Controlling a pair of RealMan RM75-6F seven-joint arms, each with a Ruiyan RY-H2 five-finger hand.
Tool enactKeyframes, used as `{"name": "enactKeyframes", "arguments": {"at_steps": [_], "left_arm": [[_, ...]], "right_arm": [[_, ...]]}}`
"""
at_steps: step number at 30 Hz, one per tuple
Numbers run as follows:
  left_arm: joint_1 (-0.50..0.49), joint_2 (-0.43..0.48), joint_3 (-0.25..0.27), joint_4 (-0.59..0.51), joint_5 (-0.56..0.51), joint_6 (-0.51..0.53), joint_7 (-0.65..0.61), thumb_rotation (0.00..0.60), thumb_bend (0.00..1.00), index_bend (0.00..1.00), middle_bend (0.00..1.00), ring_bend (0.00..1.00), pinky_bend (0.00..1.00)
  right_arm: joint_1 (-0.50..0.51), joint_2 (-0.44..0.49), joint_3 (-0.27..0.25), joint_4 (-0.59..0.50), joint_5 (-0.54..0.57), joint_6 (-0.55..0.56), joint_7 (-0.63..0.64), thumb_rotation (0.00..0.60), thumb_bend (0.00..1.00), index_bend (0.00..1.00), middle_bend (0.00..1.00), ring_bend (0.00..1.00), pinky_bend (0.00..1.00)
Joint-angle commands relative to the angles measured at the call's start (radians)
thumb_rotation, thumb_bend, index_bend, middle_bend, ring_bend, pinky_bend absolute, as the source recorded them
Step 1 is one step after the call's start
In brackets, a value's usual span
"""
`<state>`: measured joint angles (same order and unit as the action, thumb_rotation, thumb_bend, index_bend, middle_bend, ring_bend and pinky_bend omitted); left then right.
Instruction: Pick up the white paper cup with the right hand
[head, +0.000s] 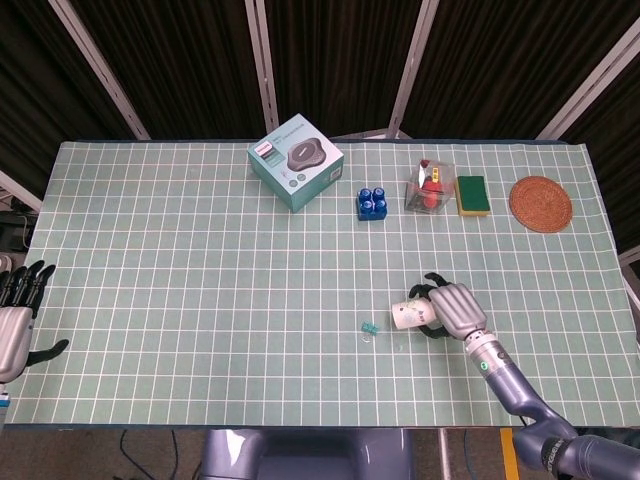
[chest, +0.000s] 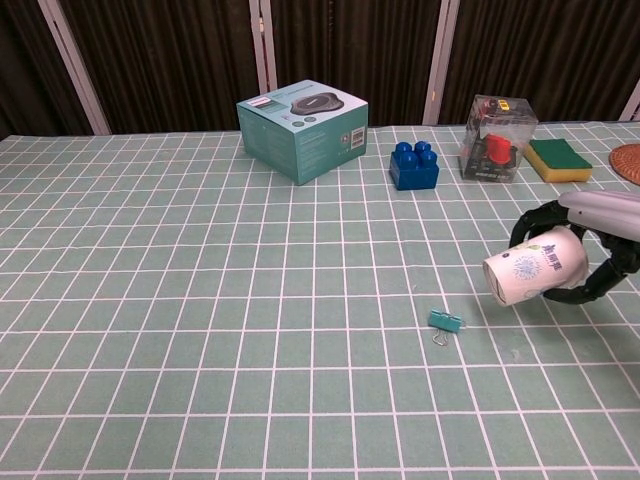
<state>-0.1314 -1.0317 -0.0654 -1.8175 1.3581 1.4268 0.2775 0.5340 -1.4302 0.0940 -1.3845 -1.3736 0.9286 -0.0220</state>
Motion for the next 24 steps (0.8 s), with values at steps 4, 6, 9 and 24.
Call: {"name": "enactKeyframes", "arguments": {"at_steps": [4, 6, 9, 24], "left_arm": [[-0.004, 0.003, 0.000, 0.002, -0.005, -0.011, -0.008, 0.600, 0.00, 0.00, 0.00, 0.00, 0.00], [-0.004, 0.003, 0.000, 0.002, -0.005, -0.011, -0.008, 0.600, 0.00, 0.00, 0.00, 0.00, 0.00], [-0.005, 0.003, 0.002, 0.000, -0.002, -0.012, -0.006, 0.600, 0.00, 0.00, 0.00, 0.00, 0.00], [-0.009, 0.000, 0.001, 0.003, -0.006, -0.014, 0.002, 0.600, 0.00, 0.00, 0.00, 0.00, 0.00]], "right_arm": [[0.022, 0.025, -0.030, -0.001, -0.025, -0.044, 0.002, 0.600, 0.13, 0.05, 0.02, 0.00, 0.02], [0.019, 0.038, -0.031, -0.017, -0.038, -0.021, -0.018, 0.600, 0.13, 0.04, 0.00, 0.00, 0.00], [0.011, 0.057, -0.033, -0.043, -0.061, 0.024, -0.060, 0.600, 0.13, 0.04, 0.00, 0.00, 0.00], [-0.013, 0.062, -0.104, -0.189, -0.139, 0.118, -0.712, 0.600, 0.12, 0.00, 0.00, 0.00, 0.00]]}}
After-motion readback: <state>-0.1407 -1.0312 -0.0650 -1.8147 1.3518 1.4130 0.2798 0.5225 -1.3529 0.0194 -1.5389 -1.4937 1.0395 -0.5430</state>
